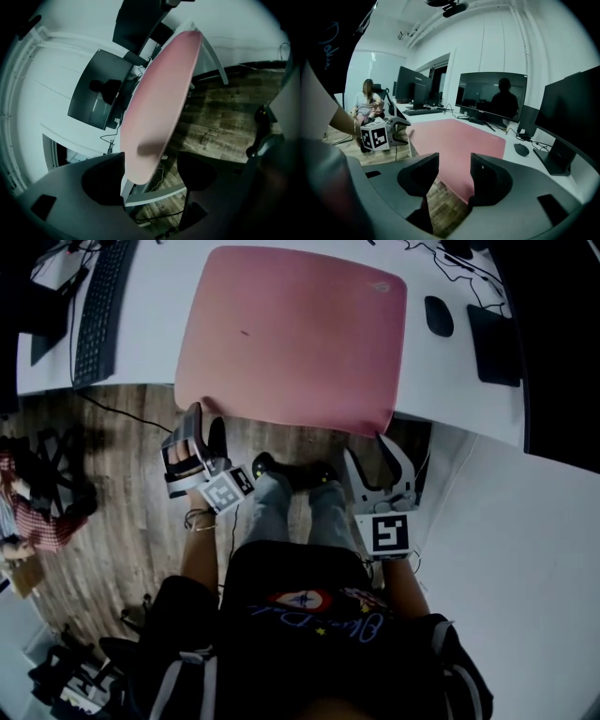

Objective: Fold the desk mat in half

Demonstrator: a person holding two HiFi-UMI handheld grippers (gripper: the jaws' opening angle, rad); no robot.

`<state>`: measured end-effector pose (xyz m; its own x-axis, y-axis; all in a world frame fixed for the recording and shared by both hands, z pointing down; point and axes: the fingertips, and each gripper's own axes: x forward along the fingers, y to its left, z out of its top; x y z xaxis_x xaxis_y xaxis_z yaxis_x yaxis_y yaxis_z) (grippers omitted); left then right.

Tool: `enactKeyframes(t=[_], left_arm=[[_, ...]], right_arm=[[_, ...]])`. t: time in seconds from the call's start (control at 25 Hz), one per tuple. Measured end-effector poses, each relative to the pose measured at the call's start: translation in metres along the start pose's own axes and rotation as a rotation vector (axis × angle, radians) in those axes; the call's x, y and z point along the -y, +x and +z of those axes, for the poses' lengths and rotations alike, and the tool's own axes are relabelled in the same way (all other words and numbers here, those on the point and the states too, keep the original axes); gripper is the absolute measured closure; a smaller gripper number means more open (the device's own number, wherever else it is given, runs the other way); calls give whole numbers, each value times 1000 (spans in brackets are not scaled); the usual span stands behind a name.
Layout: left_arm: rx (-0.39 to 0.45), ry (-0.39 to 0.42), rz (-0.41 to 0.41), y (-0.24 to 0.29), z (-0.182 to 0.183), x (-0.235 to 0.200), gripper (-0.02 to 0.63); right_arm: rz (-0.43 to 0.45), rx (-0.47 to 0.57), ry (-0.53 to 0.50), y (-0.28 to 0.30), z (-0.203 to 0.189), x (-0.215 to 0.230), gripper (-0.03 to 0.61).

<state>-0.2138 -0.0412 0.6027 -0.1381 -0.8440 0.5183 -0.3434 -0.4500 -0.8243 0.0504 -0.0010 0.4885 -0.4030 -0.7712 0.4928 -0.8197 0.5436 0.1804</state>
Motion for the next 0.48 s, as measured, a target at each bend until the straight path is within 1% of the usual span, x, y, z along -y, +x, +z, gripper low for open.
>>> enactKeyframes(t=[0.2,0.36,0.48], left_arm=[[43,34,27,15,9,-1,295],[66,31,72,24,8,-6,295],[88,18,68,21,9,-13,296]], right_arm=[[-50,-42,-11,13,-19,-6,388],[-67,-62,-21,24,-27,-11,386],[-80,-94,-56,29,-32,-15,383]])
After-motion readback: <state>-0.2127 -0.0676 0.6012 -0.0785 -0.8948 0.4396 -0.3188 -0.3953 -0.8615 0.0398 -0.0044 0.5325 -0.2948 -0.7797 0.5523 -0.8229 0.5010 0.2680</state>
